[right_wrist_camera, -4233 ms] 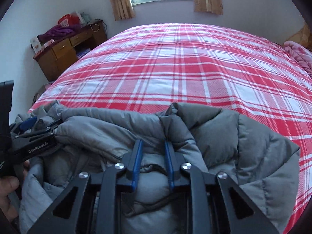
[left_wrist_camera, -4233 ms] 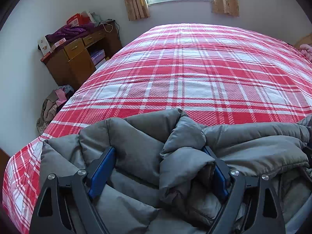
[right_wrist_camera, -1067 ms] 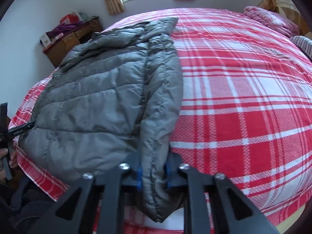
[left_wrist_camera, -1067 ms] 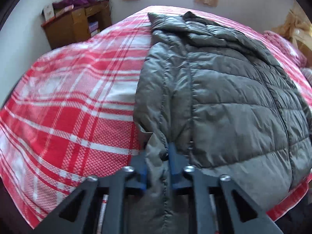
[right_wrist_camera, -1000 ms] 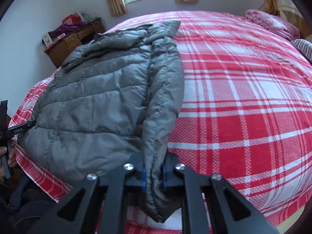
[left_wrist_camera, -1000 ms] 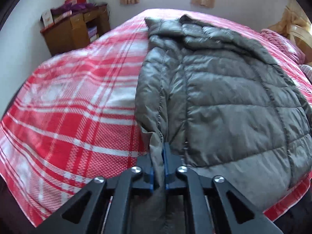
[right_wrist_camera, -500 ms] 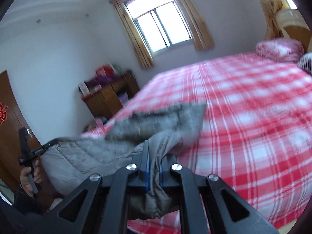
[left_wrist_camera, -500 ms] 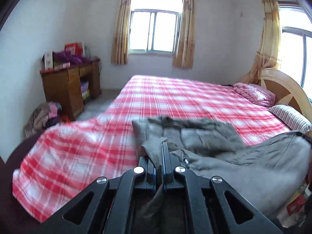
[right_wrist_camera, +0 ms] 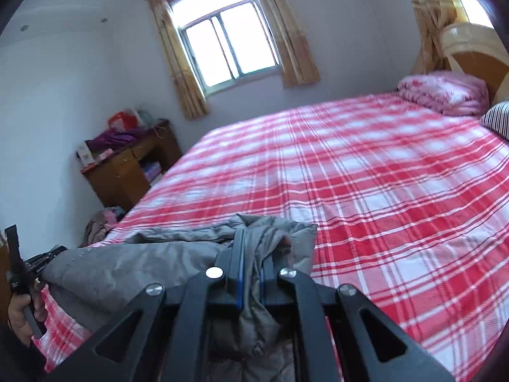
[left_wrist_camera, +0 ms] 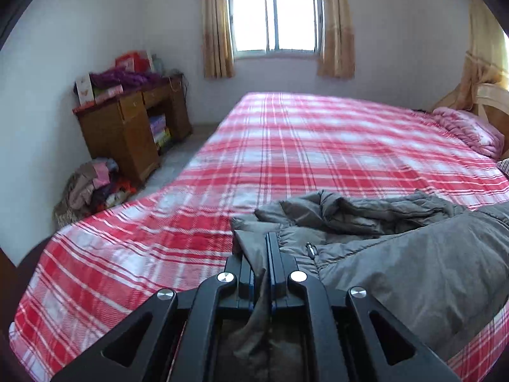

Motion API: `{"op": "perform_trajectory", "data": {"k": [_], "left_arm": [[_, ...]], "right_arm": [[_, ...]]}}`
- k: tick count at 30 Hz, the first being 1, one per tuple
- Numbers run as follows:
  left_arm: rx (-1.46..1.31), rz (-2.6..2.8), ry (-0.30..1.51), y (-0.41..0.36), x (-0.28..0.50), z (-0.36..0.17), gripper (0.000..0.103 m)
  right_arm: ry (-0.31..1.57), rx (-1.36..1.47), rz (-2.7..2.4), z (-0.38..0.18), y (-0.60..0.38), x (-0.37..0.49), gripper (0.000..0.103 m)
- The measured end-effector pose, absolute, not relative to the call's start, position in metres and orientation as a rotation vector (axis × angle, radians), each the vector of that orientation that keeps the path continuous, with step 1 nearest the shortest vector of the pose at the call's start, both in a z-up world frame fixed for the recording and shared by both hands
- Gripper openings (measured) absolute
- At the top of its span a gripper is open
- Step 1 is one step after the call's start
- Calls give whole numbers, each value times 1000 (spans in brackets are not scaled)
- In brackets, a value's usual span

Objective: Fold large clothes

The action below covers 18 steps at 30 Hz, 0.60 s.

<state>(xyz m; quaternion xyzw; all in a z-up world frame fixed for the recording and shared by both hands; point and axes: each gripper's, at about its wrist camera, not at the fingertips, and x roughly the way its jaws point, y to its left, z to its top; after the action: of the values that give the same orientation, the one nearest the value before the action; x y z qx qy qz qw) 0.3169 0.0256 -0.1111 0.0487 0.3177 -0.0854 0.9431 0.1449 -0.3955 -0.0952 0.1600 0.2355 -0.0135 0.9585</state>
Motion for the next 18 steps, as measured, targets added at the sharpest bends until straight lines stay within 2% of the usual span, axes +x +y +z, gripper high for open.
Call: {"op": "perform_trajectory", "data": {"k": [1,3,5,6,8,9,11,12,13,18], "left_arm": [[95,-161,654,26,321,-113,13],[96,-77,630,26,330,-113,31],[85,20,558,31,331,-104,85],[60,67,501,37,328,-96,92],[23,117,431,42,323,-84,94],[25,139,430,40,324,-81,94],[15,192,422,35,322,-77,94],[8,200,405,31,318,-76,94],[15,216,397,26,315,-76,94],[97,170,383,-26,308,-87,95]], "right_arm": [[487,329,-37,-101,-399,151,8],[505,329,-53,-112,-403,163,10],[512,318,-76,-120,-405,175,10],[516,317,-89,-124,-408,183,10],[537,326,-100,-130,-412,195,11],[550,319,-116,-132,-411,201,15],[553,306,-142,-131,-410,213,38],[540,315,-150,-127,-409,216,71],[522,325,-152,-126,-410,218,85],[453,272,-272,-106,-387,212,85]]}}
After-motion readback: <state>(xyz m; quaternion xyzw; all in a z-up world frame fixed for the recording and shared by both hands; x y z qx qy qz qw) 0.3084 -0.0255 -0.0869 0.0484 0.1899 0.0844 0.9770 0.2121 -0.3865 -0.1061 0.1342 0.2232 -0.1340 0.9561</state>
